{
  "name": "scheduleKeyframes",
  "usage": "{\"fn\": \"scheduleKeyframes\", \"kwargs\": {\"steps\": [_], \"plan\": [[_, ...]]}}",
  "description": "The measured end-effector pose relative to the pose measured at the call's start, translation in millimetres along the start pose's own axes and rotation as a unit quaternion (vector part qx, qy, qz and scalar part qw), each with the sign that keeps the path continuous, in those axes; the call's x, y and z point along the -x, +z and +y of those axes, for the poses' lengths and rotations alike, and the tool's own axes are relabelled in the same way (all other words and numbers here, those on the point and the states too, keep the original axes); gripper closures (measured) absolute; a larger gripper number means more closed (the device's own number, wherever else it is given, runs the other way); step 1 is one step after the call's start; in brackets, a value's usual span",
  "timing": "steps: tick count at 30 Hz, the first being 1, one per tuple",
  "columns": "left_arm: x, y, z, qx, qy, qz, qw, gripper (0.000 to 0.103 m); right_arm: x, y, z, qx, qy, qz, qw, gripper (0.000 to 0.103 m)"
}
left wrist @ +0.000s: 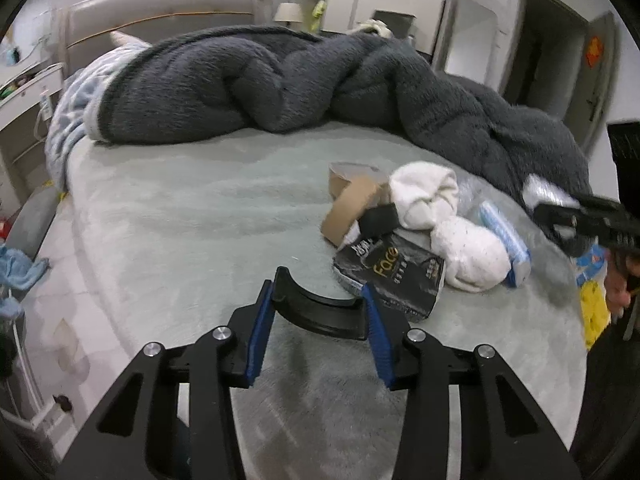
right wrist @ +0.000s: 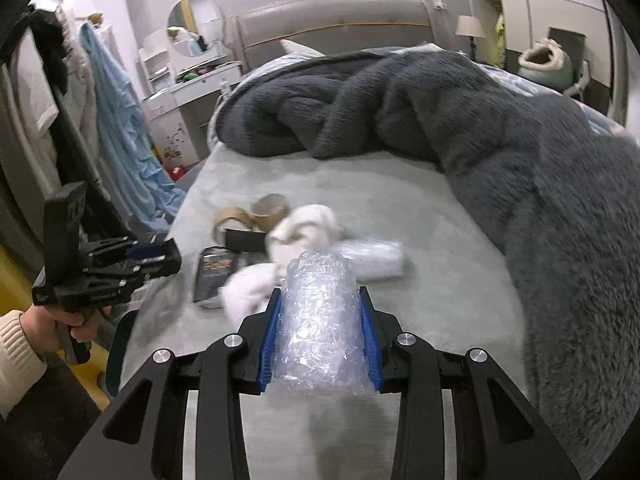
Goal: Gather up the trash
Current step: 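Lift the bubble-wrap roll with the right gripper and carry it over the bin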
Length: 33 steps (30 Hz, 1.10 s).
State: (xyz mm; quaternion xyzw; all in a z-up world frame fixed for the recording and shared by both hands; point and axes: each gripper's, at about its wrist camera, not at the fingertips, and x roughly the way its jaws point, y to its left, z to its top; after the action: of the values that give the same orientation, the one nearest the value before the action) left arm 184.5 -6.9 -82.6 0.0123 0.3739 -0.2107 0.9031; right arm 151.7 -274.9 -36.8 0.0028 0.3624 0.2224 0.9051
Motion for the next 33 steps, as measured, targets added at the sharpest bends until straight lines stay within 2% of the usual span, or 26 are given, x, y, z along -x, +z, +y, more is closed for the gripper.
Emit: {"fn": "scheduleKeyframes", "kwargs": {"steps": [6, 10, 15, 21, 33], "plan": [[29.9, -3.0, 3.6, 0.047, 0.032, -0.018, 0.9982, 0.057, 4.7, 7.6, 15.8, -0.001, 0.015, -0.005, 1.000, 0.066], [50.9, -6.8, 4.8, 0.073, 0.068, -0.026, 0.9947, 0.056, 6.6, 10.5, 26.6, -0.004, 0.026, -0.006, 1.000, 0.066], [68.1, -16.1, 9.5, 0.099, 0.104, -0.024, 0.9893, 0.056, 3.4, 13.0, 46.0, 0.004, 0.039, 0.000, 0.999, 0.066], [79.2, -28.6, 18.5, 0.123, 0.131, -0.019, 0.9835, 0.056, 1.2, 17.3, 68.6, 0.020, 0.051, 0.008, 0.998, 0.066], [92.8, -51.9, 33.5, 0.125, 0.196, -0.009, 0.9725, 0.056, -8.7, 24.8, 114.5, 0.049, 0.069, 0.019, 0.996, 0.066]]}}
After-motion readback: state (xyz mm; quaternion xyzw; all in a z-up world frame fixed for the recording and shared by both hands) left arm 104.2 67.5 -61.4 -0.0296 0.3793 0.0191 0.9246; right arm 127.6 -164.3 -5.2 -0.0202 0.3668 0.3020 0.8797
